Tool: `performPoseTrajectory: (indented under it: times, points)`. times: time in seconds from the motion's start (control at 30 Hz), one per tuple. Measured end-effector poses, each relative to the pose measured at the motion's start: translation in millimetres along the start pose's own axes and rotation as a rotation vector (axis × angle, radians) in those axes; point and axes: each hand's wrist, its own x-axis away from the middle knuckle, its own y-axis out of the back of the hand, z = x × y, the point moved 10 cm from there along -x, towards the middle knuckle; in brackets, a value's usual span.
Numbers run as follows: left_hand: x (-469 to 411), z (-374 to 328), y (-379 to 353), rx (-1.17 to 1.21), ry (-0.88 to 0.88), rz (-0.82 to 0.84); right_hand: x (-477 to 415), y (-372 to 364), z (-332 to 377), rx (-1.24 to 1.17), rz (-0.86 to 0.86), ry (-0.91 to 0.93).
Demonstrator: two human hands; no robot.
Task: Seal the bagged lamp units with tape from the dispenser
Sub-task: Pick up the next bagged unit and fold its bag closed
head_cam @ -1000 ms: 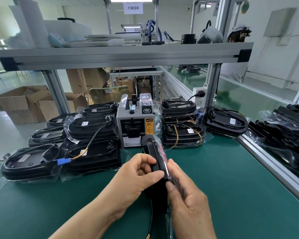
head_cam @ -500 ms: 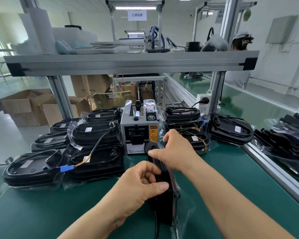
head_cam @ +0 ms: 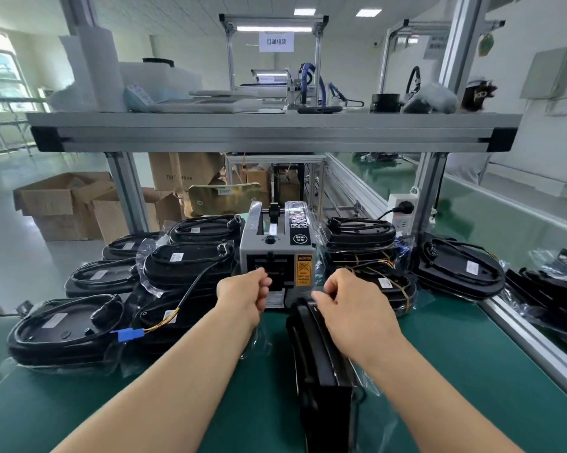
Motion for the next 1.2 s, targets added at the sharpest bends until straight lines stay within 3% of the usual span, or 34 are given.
performPoseTrajectory:
  times: [0.3,0.53,0.6,0.77,0.83,1.0,1.2]
  points:
    - [-13.5,7.8,-15.5,0.192,0.151,-0.079,-11.9,-1.3,3.2,0.071,-0.003,0.037]
    - [5.5,1.2,-8.6,0.273,-0.033,-0.143,-23.8,-7.0,2.3,0.07,0.04,0.017]
    - [16.4,-5.0,-9.2,0.211,-0.102,-0.025,-28.6,-9.7,-1.5,0.036,0.057,0.014]
    - [68.5,-2.7,-29.5,-0.146,-0.095,0.589,-37.5,-21.9,-15.5,-0.156,0.124,-0.046]
    - [84.4,3.6,-36.4,-0.332,-0.115,0.703,-36.9,-23.4,-19.5,-0.254,0.122,-0.072]
    - [80.9,-3.5,-46.1,-0.526,-0.231,0.592,-32.6,-26.0,-26.9,-0.376,0.119,-0.121]
    - [70.3,-6.6,-47.4,-0.601,-0.192,0.571,-26.7,-23.7,-26.6,-0.41,0.08,-0.088]
